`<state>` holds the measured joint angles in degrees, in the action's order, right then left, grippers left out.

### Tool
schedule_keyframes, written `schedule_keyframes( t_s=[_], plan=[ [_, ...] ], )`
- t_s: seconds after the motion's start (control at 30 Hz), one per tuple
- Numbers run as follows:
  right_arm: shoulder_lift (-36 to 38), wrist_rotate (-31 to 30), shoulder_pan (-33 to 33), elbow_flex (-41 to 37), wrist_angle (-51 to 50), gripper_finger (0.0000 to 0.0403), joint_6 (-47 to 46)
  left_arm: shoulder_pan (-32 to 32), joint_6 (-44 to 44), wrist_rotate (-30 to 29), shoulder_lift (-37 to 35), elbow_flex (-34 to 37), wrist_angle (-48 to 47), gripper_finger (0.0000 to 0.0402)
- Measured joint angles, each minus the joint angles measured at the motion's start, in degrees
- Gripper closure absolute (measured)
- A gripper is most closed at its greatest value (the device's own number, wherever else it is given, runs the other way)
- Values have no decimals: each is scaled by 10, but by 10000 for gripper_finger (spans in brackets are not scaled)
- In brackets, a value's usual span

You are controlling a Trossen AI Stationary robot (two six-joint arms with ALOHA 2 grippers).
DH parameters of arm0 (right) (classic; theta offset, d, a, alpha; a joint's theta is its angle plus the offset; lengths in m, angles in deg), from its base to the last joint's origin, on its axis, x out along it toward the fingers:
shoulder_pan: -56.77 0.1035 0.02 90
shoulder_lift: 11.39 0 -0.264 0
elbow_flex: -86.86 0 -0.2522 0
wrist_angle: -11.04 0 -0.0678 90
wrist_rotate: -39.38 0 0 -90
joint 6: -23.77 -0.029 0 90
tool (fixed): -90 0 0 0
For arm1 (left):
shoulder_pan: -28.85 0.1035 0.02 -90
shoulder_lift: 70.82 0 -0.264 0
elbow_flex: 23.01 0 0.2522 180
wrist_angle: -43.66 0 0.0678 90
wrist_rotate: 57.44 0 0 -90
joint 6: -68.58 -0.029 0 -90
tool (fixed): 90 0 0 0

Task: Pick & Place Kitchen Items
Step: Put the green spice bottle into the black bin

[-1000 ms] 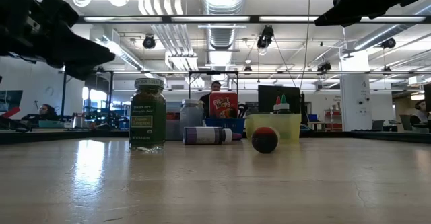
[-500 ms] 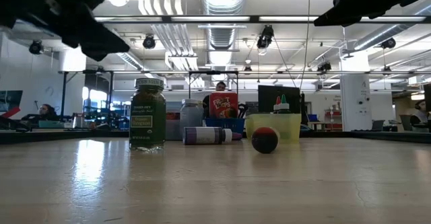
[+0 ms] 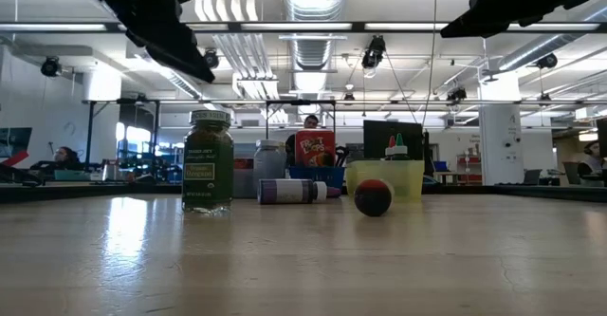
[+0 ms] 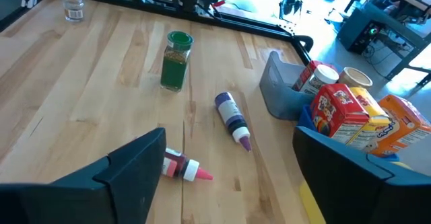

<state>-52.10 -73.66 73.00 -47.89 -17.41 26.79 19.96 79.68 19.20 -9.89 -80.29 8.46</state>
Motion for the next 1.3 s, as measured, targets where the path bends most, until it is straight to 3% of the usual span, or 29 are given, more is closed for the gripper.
schedule_keyframes(
  t_s=[0.17, 0.5, 1.3],
  plan=[
    [0, 0, 0, 0, 0, 67, 0, 0, -5, 23, 46, -52, -57, 140],
    [0, 0, 0, 0, 0, 40, 0, 2, -2, 24, 127, -99, -125, 140],
    [0, 0, 0, 0, 0, 39, 0, 2, 1, 30, 215, -103, -97, 142]
  ],
)
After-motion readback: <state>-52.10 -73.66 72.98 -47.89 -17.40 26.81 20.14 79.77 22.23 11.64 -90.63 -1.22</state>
